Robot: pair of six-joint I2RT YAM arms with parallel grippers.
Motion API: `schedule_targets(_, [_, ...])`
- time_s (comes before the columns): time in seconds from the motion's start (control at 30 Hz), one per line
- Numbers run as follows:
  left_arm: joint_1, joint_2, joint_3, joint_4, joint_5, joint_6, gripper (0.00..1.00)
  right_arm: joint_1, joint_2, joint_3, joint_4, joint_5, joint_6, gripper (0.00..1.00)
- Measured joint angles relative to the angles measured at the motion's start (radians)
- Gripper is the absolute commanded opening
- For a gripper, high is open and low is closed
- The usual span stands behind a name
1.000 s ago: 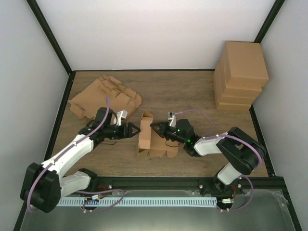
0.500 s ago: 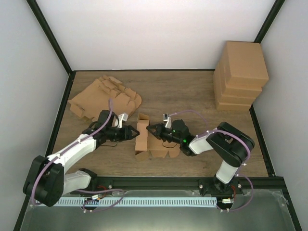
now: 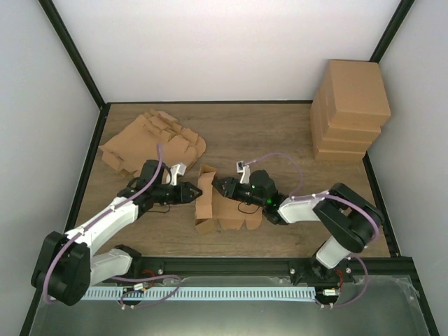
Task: Fold the paper box
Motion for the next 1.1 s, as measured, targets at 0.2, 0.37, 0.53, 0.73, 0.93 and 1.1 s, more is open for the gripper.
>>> schedule_targets(0.2, [0.000,0.000,0.003,-0.009,0.013,0.003,0.49,-0.017,-0.117,0.002,-0.146,0.046,-0.148,0.55])
schedule_targets(0.37, [0.000,0.001,0.035,-0.045,0.016,0.005,0.52,-0.090,-0.134,0.002,-0.304,0.036,-0.219,0.57])
schedule_targets(0.53, [0.000,0.013,0.077,-0.069,0.024,0.010,0.61,-0.175,-0.189,-0.026,-0.484,0.035,-0.279,0.53])
schedule_targets(0.73, [0.000,0.038,0.084,-0.076,0.046,0.003,0.64,-0.238,-0.306,-0.147,-0.570,-0.010,-0.293,0.30])
schedule_targets(0.93, [0.000,0.071,0.087,-0.076,0.059,-0.006,0.62,-0.237,-0.290,-0.217,-0.581,-0.069,-0.274,0.12])
schedule_targets(1.1, [-0.004,0.092,0.109,-0.079,0.061,-0.004,0.62,-0.231,-0.263,-0.220,-0.564,-0.103,-0.259,0.06])
